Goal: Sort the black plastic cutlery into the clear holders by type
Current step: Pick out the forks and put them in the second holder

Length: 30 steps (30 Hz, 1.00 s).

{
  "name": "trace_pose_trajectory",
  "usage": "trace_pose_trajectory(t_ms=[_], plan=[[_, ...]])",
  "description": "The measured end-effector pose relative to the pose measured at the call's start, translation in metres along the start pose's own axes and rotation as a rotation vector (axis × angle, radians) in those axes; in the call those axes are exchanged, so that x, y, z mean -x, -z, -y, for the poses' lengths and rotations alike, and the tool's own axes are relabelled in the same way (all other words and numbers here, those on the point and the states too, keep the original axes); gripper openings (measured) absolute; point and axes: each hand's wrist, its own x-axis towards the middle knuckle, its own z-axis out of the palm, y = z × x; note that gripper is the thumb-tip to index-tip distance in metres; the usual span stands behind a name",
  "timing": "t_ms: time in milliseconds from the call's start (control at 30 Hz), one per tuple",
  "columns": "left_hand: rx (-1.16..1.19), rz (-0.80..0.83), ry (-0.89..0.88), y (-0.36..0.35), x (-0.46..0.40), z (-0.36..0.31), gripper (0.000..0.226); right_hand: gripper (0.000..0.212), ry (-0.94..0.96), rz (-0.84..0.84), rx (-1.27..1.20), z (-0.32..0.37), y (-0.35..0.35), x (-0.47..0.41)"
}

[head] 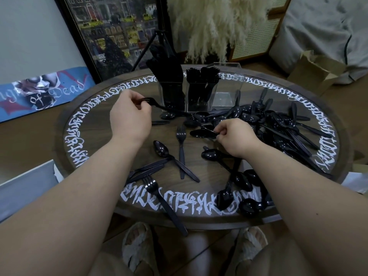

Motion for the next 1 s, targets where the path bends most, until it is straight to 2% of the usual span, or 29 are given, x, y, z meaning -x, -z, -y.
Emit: trace_pose_trajectory(t_ms=[167,267,333,433,533,633,767,833,900,1000], plan=[[0.016,-0.038,0.004,0.013,-0.002,0.007,0.007,0.003,0.033,-0.077,-0.03,0.015,0.004,0.001],[0.013,-0.032,0.006,0.018,-0.004,0.014,0.011,0.006,0.071,-0.179,-0.031,0.024,0.0,0.001],[0.018,-0.009,0.013,0.02,-0.004,0.018,0.012,0.013,0.087,-0.188,-0.042,0.035,-0.003,0.001],[0.018,0.033,0.019,0.019,-0.002,0.02,0.009,0.016,0.073,-0.089,0.062,0.052,-0.016,0.005],[0.023,0.044,0.002,0.018,-0.001,0.022,0.004,0.032,0.018,0.101,0.198,0.063,-0.033,0.006],[0.065,0.046,0.012,0.02,-0.003,0.025,0.011,0.033,-0.041,0.171,0.203,0.066,-0.045,0.002],[0.141,0.042,0.043,0.026,-0.008,0.03,0.017,0.024,-0.088,0.123,0.139,0.064,-0.045,-0.001],[0.25,0.048,0.084,0.027,-0.01,0.032,0.018,0.019,-0.09,0.071,0.069,0.061,-0.042,-0.001],[0.348,0.053,0.117,0.026,-0.011,0.034,0.018,0.016,-0.077,0.01,-0.058,0.059,-0.038,-0.002],[0.399,0.088,0.131,0.024,-0.01,0.031,0.016,0.019,-0.037,-0.07,-0.389,0.064,-0.026,0.002]])
